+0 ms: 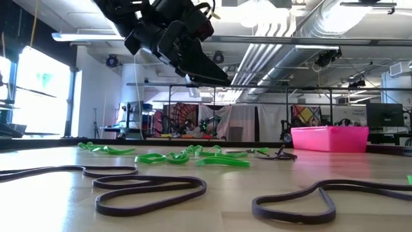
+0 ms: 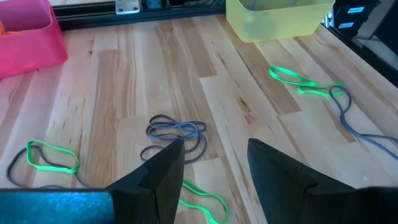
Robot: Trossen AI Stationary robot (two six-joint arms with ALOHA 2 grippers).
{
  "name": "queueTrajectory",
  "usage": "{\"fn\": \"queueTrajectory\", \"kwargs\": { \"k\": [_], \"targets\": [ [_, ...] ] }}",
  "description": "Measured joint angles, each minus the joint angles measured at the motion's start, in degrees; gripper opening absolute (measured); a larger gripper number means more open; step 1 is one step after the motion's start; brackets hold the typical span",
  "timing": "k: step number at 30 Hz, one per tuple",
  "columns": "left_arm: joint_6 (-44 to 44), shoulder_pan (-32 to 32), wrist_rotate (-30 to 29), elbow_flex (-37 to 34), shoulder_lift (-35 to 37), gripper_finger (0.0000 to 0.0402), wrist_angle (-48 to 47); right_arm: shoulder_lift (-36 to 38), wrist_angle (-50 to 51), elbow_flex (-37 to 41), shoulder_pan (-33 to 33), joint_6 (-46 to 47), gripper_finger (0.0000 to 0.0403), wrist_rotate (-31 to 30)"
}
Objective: Sort rubber bands into baskets
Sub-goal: Put the purple rubber band into the yellow bin
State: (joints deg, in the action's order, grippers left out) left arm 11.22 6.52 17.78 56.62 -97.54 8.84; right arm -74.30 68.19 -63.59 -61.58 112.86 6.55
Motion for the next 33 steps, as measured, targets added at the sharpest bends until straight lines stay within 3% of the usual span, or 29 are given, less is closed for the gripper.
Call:
{"fn": "queueTrajectory", "kwargs": {
  "k": [8, 14, 24, 33],
  "targets": [
    [0.4, 0.0, 0.0, 0.0, 0.0, 0.0170, 0.0, 0.0, -4.6, 0.0, -2.7, 7.1, 0.0000, 0.3],
    [0.8, 0.3, -0.5, 0.0, 0.0, 0.0170, 0.0, 0.0, -6.3, 0.0, -2.7, 7.4, 0.0000, 6.2],
    [0.0, 1.0, -0.7, 0.0, 0.0, 0.0170, 0.0, -9.8, -1.6, 0.0, 0.3, -26.8, 0.0000, 5.0],
    [0.1, 1.0, -0.7, 0.0, 0.0, 0.0170, 0.0, -20.3, -5.3, 0.0, 1.2, -41.0, 0.0000, 2.9]
  ]
}}
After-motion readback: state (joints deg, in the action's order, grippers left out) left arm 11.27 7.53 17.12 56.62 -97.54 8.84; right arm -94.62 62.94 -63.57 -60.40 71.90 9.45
